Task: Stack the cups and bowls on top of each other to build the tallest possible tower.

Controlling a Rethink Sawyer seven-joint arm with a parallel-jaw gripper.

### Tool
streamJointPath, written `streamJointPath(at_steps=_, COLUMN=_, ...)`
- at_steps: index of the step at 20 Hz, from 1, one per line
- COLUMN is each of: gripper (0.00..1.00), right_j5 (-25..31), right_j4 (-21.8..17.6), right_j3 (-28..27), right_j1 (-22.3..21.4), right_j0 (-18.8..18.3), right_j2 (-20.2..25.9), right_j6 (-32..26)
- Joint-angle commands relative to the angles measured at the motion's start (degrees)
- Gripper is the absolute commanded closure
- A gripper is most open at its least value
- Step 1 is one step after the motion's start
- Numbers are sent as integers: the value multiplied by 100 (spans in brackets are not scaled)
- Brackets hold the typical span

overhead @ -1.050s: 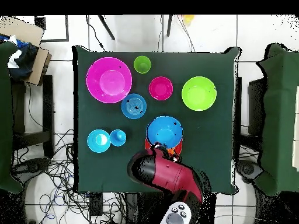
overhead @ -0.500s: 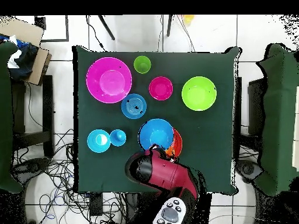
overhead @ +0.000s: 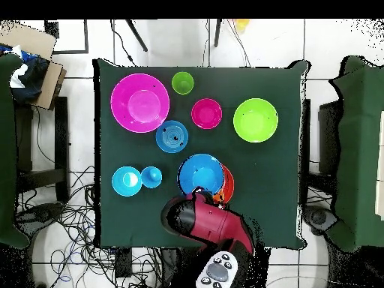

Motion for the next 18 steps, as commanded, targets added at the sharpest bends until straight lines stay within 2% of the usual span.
streamJointPath(at_steps=1, gripper=0, right_j5=4, right_j4=167, right_j3=-131, right_j1=288, right_j0=90, right_j2=466, right_j6=924)
streamJointPath(at_steps=18, gripper=0, right_j5=-90, right_j4=83, right_j3=-120, right_j1=265, right_j0=-89, right_j2=550, right_j6=787)
